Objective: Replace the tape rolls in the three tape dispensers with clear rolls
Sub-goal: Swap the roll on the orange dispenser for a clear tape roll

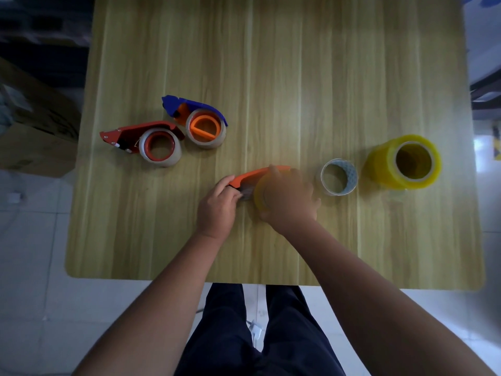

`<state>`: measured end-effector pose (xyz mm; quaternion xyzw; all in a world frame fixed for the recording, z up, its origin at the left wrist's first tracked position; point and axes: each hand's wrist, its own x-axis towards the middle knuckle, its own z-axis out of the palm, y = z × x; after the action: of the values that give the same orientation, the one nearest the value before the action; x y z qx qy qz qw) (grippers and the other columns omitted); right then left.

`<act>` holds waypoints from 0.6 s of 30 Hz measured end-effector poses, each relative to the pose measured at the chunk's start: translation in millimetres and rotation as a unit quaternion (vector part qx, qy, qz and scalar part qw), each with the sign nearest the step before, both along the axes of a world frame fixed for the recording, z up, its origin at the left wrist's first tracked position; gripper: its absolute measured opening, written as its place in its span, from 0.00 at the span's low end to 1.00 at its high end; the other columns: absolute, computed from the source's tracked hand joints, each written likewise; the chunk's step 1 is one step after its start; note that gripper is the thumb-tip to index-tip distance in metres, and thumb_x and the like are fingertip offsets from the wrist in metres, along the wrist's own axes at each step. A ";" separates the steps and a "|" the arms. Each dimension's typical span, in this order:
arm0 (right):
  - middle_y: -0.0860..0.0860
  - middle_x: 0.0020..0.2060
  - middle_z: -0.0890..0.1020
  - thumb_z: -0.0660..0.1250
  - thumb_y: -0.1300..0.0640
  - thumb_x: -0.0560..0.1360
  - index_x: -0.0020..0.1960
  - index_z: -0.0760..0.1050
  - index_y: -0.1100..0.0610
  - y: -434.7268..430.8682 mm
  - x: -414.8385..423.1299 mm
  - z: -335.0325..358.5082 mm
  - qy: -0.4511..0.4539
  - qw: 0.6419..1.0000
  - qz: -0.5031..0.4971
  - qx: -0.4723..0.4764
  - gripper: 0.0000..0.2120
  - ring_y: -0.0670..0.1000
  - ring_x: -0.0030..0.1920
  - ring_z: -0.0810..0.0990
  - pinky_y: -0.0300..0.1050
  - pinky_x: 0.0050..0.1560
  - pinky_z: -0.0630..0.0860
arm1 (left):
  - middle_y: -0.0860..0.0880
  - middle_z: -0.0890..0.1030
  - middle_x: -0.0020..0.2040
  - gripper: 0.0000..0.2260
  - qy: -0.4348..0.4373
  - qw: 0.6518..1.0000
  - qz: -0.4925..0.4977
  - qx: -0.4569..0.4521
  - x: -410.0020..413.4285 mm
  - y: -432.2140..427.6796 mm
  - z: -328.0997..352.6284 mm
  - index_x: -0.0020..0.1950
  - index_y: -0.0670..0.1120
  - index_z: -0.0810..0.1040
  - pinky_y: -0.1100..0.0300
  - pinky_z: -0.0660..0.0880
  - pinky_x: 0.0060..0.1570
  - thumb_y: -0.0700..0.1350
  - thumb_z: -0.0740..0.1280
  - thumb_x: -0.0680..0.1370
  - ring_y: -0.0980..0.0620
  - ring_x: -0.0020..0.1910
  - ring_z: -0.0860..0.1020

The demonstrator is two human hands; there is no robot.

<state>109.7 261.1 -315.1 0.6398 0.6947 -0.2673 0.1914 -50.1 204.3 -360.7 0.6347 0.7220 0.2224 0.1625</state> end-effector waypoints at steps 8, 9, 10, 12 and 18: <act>0.59 0.78 0.42 0.74 0.37 0.68 0.78 0.36 0.41 -6.4 -7.3 -10.0 0.088 0.994 -0.043 0.053 0.55 0.65 0.78 0.43 0.67 0.73 0.56 | 0.41 0.82 0.58 0.03 0.013 0.999 -0.037 0.007 -12.1 2.5 1.8 0.40 0.38 0.81 0.54 0.80 0.45 0.36 0.73 0.72 0.43 0.47 0.84; 0.60 0.78 0.44 0.73 0.35 0.67 0.78 0.36 0.42 -6.0 -4.3 -12.0 0.075 0.994 -0.046 0.057 0.56 0.65 0.78 0.45 0.66 0.73 0.57 | 0.41 0.82 0.58 0.03 0.015 0.999 -0.038 0.002 -13.2 1.7 1.6 0.40 0.38 0.81 0.53 0.79 0.45 0.36 0.73 0.72 0.43 0.48 0.84; 0.60 0.77 0.47 0.73 0.32 0.66 0.78 0.36 0.42 -5.4 -0.5 -13.3 0.053 0.996 -0.047 0.061 0.57 0.66 0.77 0.48 0.66 0.72 0.59 | 0.40 0.82 0.58 0.03 0.017 0.999 -0.041 -0.003 -14.4 1.1 1.0 0.40 0.38 0.81 0.52 0.80 0.46 0.36 0.73 0.73 0.43 0.48 0.83; 0.60 0.76 0.52 0.72 0.30 0.64 0.78 0.36 0.43 -4.1 5.8 -13.4 0.021 0.996 -0.045 0.069 0.58 0.64 0.74 0.56 0.63 0.68 0.65 | 0.39 0.82 0.57 0.04 0.017 0.999 -0.048 -0.014 -18.0 0.8 -0.4 0.40 0.38 0.80 0.49 0.82 0.45 0.36 0.72 0.73 0.42 0.47 0.83; 0.59 0.76 0.54 0.78 0.43 0.66 0.77 0.38 0.37 1.8 13.9 -10.2 0.088 0.994 -0.002 0.064 0.57 0.64 0.72 0.58 0.59 0.68 0.64 | 0.38 0.82 0.54 0.04 0.016 0.998 -0.064 -0.008 -17.7 4.6 4.5 0.40 0.37 0.79 0.50 0.81 0.46 0.36 0.71 0.74 0.40 0.46 0.83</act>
<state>123.5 262.9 -325.2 0.6265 0.7230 -0.2776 0.0877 -67.8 208.8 -356.2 0.6822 0.6839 0.1956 0.1694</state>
